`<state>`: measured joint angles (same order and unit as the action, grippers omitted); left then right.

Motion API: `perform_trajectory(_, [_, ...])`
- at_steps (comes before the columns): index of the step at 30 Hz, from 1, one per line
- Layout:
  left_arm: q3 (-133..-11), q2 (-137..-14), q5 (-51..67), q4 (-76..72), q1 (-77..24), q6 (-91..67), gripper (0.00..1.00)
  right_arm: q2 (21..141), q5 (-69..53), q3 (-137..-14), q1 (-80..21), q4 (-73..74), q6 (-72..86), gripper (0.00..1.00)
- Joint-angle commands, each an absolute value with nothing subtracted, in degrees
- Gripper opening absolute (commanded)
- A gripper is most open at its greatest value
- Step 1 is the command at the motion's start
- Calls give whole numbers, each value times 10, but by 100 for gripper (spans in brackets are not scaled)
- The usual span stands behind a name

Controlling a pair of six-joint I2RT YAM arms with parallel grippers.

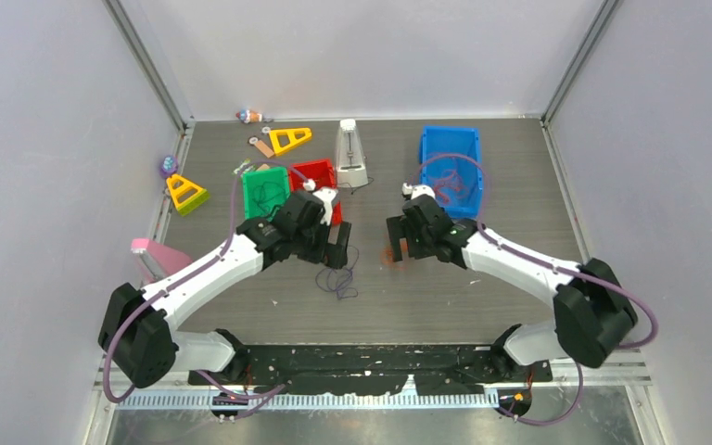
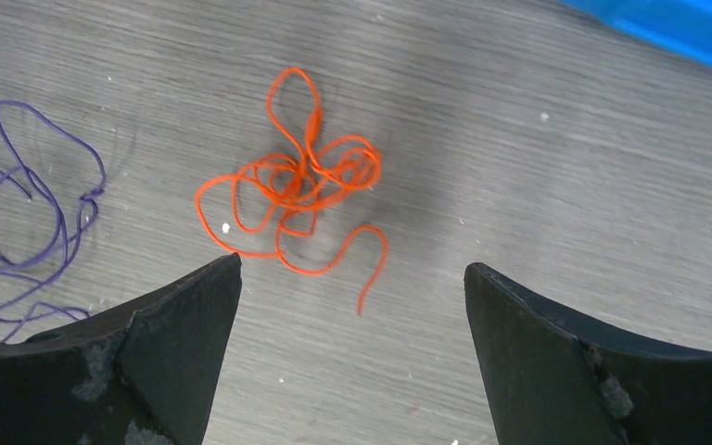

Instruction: Untangle the cables

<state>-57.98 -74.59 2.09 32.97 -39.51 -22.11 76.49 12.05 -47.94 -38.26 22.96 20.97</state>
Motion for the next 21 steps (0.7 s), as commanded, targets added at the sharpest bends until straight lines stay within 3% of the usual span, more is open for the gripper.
perform_trajectory(1, [-516, -709, 8, 279, -403, -226, 99, 837, 153, -544, -398, 194, 201, 95])
perform_trajectory(7, [-493, -730, 5, 272, -408, -213, 100, 939, 146, -598, -399, 175, 195, 99])
perform_trajectory(11, [-490, -753, 9, 263, -413, -213, 100, 976, 127, -594, -399, 162, 199, 86])
perform_trajectory(14, [-491, -776, 15, 255, -419, -219, 100, 983, 116, -582, -399, 153, 201, 63])
perform_trajectory(15, [-493, -786, 18, 253, -421, -221, 100, 981, 116, -576, -399, 152, 201, 47])
perform_trajectory(19, [-498, -826, 29, 242, -432, -237, 100, 952, 119, -566, -394, 153, 200, 10])
perform_trajectory(21, [-502, -846, 27, 242, -436, -246, 99, 927, 120, -564, -387, 160, 199, 6])
